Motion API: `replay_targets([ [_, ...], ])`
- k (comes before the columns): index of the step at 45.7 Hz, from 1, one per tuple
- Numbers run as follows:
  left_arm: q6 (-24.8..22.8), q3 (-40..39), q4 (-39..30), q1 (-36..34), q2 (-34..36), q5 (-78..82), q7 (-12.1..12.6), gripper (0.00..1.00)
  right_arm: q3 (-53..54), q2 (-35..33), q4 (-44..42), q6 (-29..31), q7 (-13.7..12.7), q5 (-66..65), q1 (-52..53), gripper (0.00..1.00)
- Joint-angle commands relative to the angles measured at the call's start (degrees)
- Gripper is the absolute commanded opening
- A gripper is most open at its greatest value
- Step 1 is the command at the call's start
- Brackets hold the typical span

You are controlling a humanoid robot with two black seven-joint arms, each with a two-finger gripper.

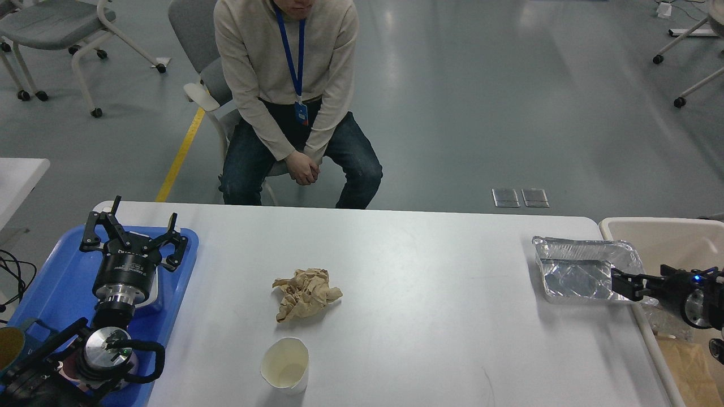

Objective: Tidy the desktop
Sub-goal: 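Move the right gripper down toward the foil tray's edge, then grasp the foil tray edge with the right gripper and lift it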

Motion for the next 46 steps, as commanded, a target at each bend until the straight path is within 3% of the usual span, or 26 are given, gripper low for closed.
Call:
replay_targets([
  [1, -0.07, 0.20, 0.00, 0.02, 0.00, 0.00, -0.05, 0.96, -0.17, 1.46, -2.97, 0.63, -0.05, 3.63, -0.02, 1.00],
  [14, -0.07, 0.38, 0.00, 0.02, 0.00, 0.00, 0.03, 0.96, -0.26, 4.18, -8.60, 1.25, -0.05, 7.32, -0.02, 1.00],
  [46, -0.07, 0.38, 0.00, 0.38, 0.00, 0.00, -0.05, 0.96, -7.81, 7.96, -12.56, 1.25, 0.65, 14.62, -0.02, 1.00],
])
